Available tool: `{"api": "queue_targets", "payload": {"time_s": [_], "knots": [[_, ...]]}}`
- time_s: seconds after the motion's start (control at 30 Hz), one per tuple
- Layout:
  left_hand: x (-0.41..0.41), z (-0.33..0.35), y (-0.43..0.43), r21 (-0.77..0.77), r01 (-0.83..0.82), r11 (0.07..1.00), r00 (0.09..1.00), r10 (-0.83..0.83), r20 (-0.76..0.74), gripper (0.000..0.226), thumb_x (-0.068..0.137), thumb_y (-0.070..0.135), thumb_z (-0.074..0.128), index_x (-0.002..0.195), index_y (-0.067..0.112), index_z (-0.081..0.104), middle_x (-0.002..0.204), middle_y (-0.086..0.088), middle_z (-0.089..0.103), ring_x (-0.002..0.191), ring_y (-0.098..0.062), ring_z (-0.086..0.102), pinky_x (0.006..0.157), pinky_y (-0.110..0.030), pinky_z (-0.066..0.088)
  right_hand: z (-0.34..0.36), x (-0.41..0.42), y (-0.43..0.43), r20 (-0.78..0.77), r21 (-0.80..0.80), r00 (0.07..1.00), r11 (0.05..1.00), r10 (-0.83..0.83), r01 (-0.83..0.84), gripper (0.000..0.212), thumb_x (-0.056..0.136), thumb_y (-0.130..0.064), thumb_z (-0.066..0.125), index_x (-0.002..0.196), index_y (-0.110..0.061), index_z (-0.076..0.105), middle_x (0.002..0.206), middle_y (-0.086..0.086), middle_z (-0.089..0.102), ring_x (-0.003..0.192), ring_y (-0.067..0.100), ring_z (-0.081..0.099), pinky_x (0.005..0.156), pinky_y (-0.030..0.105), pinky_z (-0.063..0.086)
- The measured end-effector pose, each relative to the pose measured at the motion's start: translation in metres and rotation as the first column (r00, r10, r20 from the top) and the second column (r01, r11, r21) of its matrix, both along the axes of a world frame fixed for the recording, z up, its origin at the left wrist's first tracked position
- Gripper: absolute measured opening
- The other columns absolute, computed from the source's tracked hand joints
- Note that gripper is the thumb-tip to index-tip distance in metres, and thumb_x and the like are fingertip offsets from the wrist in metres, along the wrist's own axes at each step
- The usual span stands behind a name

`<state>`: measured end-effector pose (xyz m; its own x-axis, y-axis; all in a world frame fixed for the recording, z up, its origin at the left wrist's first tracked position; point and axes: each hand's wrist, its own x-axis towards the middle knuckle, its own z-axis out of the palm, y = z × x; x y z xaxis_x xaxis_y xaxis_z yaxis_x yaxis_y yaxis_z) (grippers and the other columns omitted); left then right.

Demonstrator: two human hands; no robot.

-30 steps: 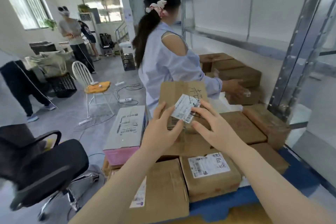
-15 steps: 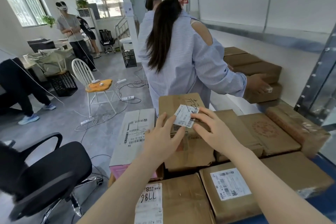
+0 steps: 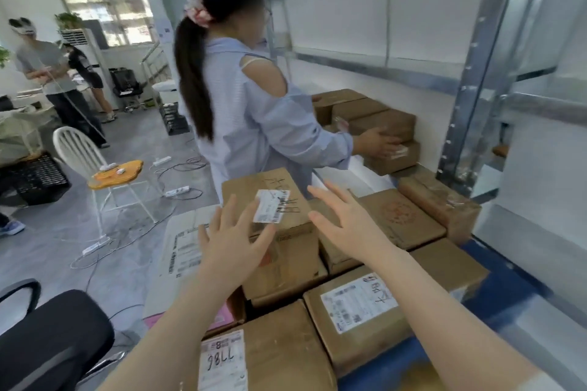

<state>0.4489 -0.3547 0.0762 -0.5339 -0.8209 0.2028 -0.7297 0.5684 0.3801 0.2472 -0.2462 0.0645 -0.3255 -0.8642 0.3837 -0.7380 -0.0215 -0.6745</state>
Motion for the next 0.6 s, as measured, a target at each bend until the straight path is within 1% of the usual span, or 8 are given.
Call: {"api": "queue_targets", "payload": {"time_s": [0.07,0.13,0.23,0.33,0.4,0.47,0.53,0.6], "knots": [[-0.02,0.018,0.017,-0.066,0.083,0.994,0.996,-0.086,-0.037,0.066,0.079,0.077,0.024,0.141,0.053,0.022,0.16,0.003,0.01,0.146,-0.023,0.005,0.116,-0.054,0.002,0.005,-0.017,0.047,0.009,0.003,0.996,0.996,-0.088,0.088,0.049,0.088,-0.061,0.042,0.135,-0.056,0.029,0.153,-0.021,0.014,0.129,-0.006,0.024,0.092,0.024,0.029],[-0.053,0.036,0.045,-0.122,0.212,0.97,0.973,-0.221,-0.062,0.071,0.075,0.078,0.021,0.141,0.052,0.026,0.159,0.001,0.015,0.145,-0.025,0.008,0.115,-0.053,0.007,0.005,-0.037,0.106,0.038,0.01,0.977,0.978,-0.21,0.21,0.052,0.088,-0.061,0.042,0.137,-0.054,0.028,0.153,-0.021,0.013,0.132,0.0,0.026,0.094,0.026,0.03],[-0.117,0.047,0.108,-0.205,0.432,0.878,0.885,-0.456,-0.09,0.073,0.074,0.076,0.022,0.14,0.046,0.034,0.156,-0.006,0.023,0.143,-0.032,0.013,0.111,-0.057,0.011,-0.004,-0.069,0.209,0.024,0.028,0.905,0.905,-0.426,0.425,0.055,0.087,-0.063,0.041,0.138,-0.052,0.026,0.155,-0.018,0.011,0.138,0.006,0.022,0.096,0.027,0.031],[-0.182,0.035,0.197,-0.234,0.607,0.76,0.769,-0.636,-0.069,0.073,0.075,0.072,0.026,0.139,0.041,0.04,0.153,-0.009,0.031,0.141,-0.035,0.021,0.109,-0.059,0.013,-0.018,-0.088,0.32,0.056,0.09,0.769,0.77,-0.637,0.632,0.058,0.086,-0.062,0.042,0.14,-0.048,0.028,0.157,-0.01,0.012,0.14,0.012,0.023,0.1,0.029,0.029],[-0.217,0.02,0.261,-0.198,0.724,0.66,0.671,-0.741,-0.017,0.074,0.075,0.072,0.026,0.141,0.041,0.038,0.155,-0.005,0.026,0.144,-0.032,0.015,0.112,-0.056,0.008,-0.027,-0.092,0.393,0.068,0.119,0.648,0.652,-0.758,0.749,0.057,0.088,-0.057,0.046,0.141,-0.043,0.03,0.156,-0.009,0.012,0.139,0.013,0.026,0.104,0.028,0.027],[-0.246,0.005,0.321,-0.161,0.807,0.567,0.576,-0.818,0.006,0.073,0.075,0.07,0.028,0.142,0.041,0.035,0.157,-0.005,0.023,0.144,-0.031,0.012,0.112,-0.056,0.006,-0.034,-0.09,0.462,0.072,0.133,0.535,0.54,-0.842,0.831,0.056,0.089,-0.054,0.048,0.141,-0.042,0.031,0.156,-0.01,0.012,0.138,0.011,0.026,0.103,0.024,0.024],[-0.269,-0.007,0.377,-0.126,0.877,0.464,0.472,-0.881,0.033,0.072,0.076,0.069,0.027,0.144,0.045,0.027,0.159,-0.003,0.016,0.146,-0.029,0.007,0.114,-0.055,0.003,-0.037,-0.085,0.524,0.064,0.144,0.436,0.441,-0.898,0.886,0.056,0.09,-0.053,0.048,0.142,-0.042,0.031,0.156,-0.011,0.012,0.136,0.011,0.028,0.099,0.023,0.025],[-0.288,-0.017,0.429,-0.078,0.929,0.362,0.366,-0.929,0.052,0.071,0.078,0.069,0.025,0.146,0.048,0.018,0.16,0.002,0.005,0.147,-0.025,-0.003,0.115,-0.054,-0.001,-0.038,-0.08,0.58,0.051,0.147,0.345,0.348,-0.937,0.926,0.056,0.09,-0.053,0.049,0.142,-0.041,0.031,0.157,-0.01,0.014,0.136,0.012,0.029,0.095,0.025,0.028]]}}
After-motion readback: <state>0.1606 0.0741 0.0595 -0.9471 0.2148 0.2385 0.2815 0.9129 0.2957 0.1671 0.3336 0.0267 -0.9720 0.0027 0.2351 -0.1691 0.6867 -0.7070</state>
